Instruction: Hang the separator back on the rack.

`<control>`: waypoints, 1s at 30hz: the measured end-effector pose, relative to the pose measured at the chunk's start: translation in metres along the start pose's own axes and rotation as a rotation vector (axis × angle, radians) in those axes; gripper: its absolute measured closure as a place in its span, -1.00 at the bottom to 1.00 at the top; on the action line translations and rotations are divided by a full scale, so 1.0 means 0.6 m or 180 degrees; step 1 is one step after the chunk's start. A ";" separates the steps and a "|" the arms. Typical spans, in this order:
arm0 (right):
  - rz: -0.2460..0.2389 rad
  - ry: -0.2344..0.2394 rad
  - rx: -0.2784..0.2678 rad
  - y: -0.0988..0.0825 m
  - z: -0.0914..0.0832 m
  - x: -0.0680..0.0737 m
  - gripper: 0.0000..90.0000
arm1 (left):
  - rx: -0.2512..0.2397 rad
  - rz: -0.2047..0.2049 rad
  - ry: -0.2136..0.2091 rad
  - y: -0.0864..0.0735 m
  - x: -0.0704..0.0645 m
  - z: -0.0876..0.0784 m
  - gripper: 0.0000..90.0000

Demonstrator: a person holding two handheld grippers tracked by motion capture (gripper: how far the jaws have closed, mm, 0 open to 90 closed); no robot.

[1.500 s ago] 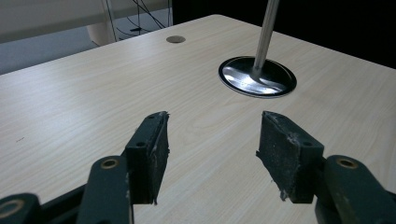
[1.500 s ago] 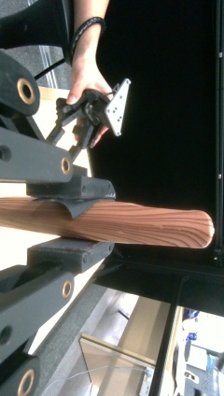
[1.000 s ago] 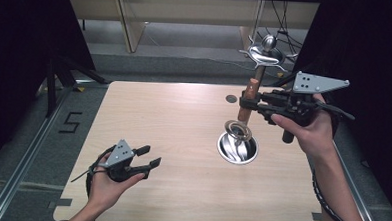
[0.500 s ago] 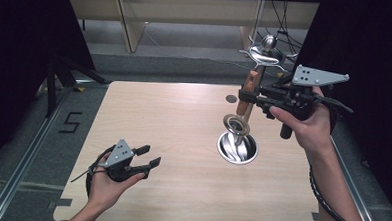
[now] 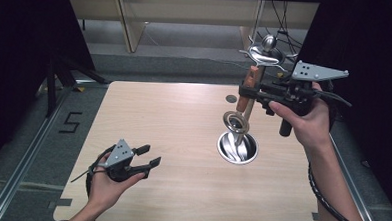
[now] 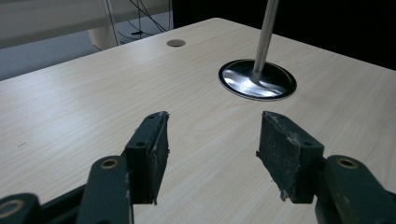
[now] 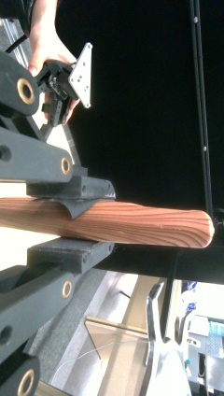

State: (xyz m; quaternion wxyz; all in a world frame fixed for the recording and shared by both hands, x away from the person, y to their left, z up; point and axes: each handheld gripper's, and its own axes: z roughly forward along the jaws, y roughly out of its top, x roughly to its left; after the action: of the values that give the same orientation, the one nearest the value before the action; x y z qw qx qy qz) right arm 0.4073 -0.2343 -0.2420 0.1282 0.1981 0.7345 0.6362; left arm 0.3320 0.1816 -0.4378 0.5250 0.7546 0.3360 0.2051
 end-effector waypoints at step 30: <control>0.0135 -0.0060 0.0018 -0.002 0.001 -0.019 0.64 | -0.0009 0.0008 -0.0029 0.000 -0.001 0.002 -0.07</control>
State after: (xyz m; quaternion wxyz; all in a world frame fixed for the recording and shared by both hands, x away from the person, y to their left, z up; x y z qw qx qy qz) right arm 0.4176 -0.2392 -0.2438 0.1210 0.2200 0.7307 0.6348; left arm 0.3324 0.1807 -0.4380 0.5273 0.7553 0.3323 0.2027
